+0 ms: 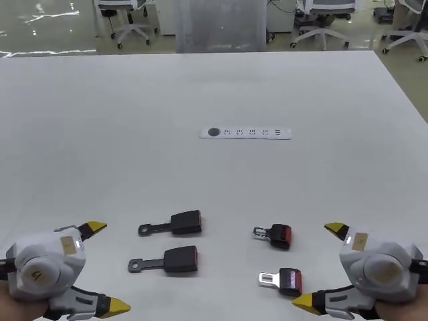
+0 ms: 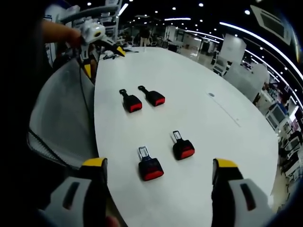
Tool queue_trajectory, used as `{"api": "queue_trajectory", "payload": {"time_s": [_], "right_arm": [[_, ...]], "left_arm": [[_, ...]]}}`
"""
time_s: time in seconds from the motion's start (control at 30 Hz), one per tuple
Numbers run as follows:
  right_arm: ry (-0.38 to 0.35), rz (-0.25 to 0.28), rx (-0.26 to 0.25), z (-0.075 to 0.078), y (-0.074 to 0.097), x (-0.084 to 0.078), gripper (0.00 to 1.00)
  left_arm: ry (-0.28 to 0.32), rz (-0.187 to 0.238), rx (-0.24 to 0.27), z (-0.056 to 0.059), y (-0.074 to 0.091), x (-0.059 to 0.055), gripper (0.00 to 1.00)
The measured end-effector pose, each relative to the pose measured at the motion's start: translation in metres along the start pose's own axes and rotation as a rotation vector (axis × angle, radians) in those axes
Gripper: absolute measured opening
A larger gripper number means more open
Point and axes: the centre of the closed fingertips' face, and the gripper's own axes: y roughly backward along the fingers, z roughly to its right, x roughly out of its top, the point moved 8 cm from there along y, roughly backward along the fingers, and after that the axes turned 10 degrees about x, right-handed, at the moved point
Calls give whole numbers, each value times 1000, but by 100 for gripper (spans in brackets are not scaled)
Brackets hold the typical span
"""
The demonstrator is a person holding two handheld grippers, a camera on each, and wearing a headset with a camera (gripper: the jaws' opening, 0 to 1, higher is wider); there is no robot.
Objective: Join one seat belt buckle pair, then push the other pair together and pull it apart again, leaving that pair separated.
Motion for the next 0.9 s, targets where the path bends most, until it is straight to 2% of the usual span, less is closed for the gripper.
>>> {"api": "queue_trajectory", "payload": {"time_s": [0.07,0.13,0.27,0.37,0.43,0.53,0.57,0.67,0.8,0.9], "right_arm": [[-3,-4,5,2,0,0,91],[-39,-15,18,3,-1,-3,89],[-16,-17,20,4,-3,-3,86],[-3,-14,28,4,-5,-1,83],[23,-24,39,4,-7,-1,80],[32,-27,57,3,-9,-2,75],[45,-39,75,2,-11,-4,72],[62,-53,110,1,-15,-7,64],[102,-89,151,-1,-23,-10,63],[117,-115,174,-2,-29,-12,61]], "left_arm": [[-17,-2,5,-4,-2,2,100],[-27,4,8,-7,-5,5,100],[-56,-3,-8,-9,-10,7,98],[-95,-20,-33,-11,-16,9,92],[-106,-31,-58,-12,-21,10,80],[-109,-54,-36,-17,-29,10,74],[-95,-37,-57,-17,-33,12,72],[-116,-45,-74,-17,-41,11,70],[-173,-55,-125,-12,-57,11,69],[-183,-61,-151,-8,-68,10,67]]}}
